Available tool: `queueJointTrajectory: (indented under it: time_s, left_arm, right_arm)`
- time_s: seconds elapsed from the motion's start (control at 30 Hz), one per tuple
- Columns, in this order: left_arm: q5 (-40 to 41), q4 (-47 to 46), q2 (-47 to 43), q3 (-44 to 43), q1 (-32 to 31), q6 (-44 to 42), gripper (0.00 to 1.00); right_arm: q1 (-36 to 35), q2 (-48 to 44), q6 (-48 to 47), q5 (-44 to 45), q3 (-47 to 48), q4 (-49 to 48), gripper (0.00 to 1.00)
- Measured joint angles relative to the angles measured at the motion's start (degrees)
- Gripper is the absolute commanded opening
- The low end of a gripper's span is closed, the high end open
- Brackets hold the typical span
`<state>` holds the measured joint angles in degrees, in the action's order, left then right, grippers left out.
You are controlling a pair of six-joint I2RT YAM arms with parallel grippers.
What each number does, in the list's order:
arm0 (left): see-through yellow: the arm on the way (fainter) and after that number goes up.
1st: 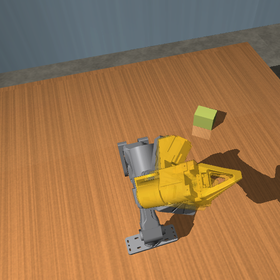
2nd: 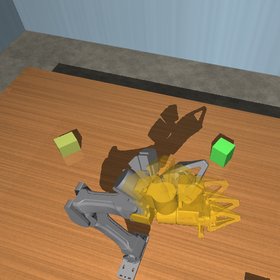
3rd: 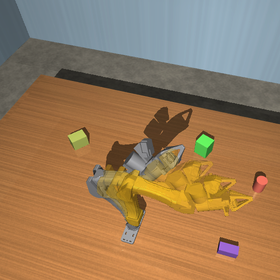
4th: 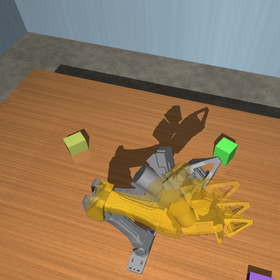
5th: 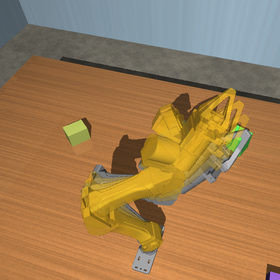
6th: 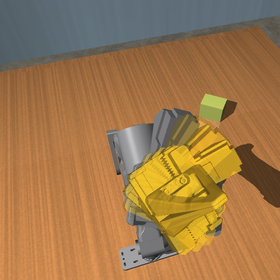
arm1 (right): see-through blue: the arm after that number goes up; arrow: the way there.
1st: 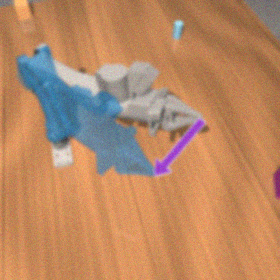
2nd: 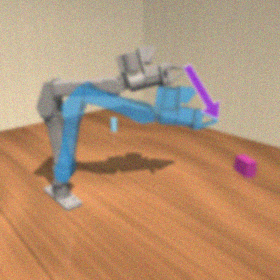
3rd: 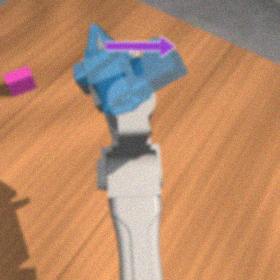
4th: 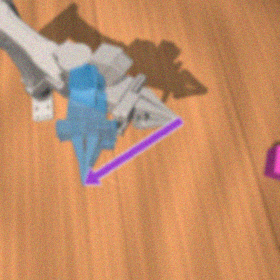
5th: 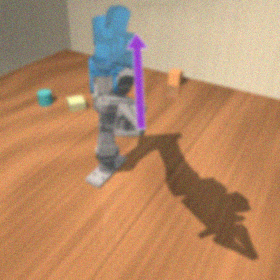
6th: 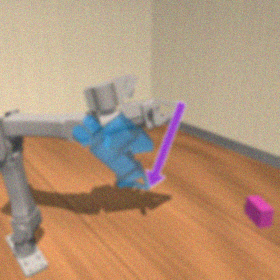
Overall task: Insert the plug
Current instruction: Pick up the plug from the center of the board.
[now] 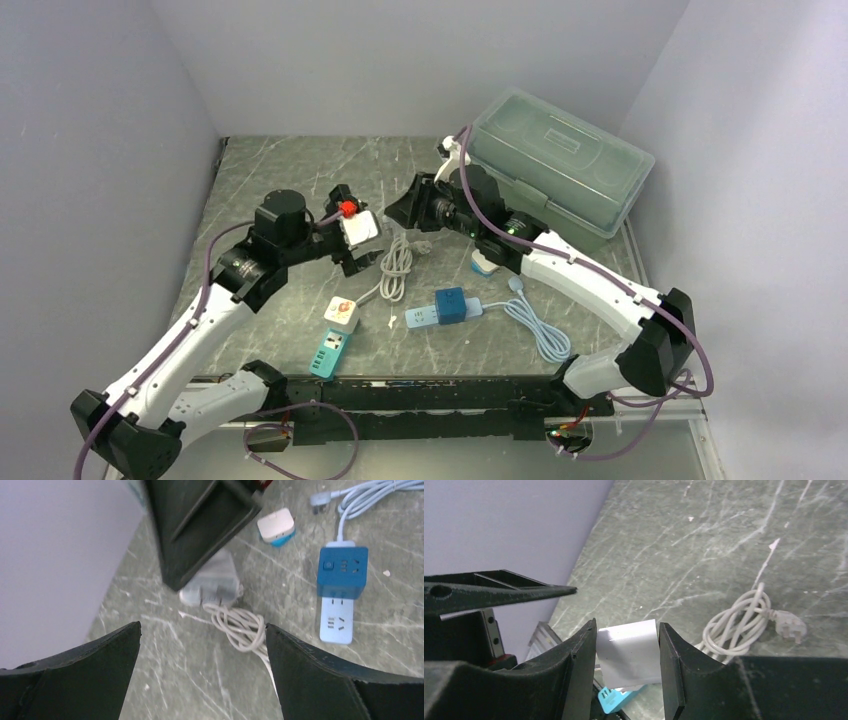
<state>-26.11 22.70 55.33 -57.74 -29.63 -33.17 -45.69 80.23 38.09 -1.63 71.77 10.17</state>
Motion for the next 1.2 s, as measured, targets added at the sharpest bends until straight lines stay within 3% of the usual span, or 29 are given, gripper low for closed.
queueJointTrajectory:
  time_s: [0.3,0.57,0.67,0.77,0.97,1.03,1.2]
  left_arm:
    - [5.51,-8.11,0.68,0.39,-6.47,-2.82,1.00]
    - [6.05,-4.92,2.03,0.39,-6.54,-4.24,1.00]
    - [5.99,-3.91,2.03,0.39,-6.54,-4.85,0.87]
    - [5.88,-3.50,2.03,0.28,-6.51,-5.25,0.69]
    - [4.52,0.20,3.23,-1.77,-6.49,-5.55,0.22]
    - [4.42,1.11,3.32,-2.05,-6.36,-5.20,0.11]
    - [4.28,1.64,3.10,-2.10,-6.49,-5.20,0.06]
  right_arm:
    - [-3.21,0.04,1.20,-1.01,0.02,-1.27,0.22]
    - [-4.50,0.00,1.40,-1.42,0.07,-1.64,0.22]
    - [-4.70,0.00,1.40,-1.46,0.07,-1.64,0.22]
    - [-4.94,-0.02,1.40,-1.64,0.07,-1.64,0.22]
    - [-4.98,-0.09,0.00,-1.66,0.22,-2.01,0.25]
    - [-5.11,-0.09,-0.66,-1.70,0.22,-1.73,0.29]
    - [-5.16,-0.24,-0.63,-2.36,0.22,-1.20,0.55]
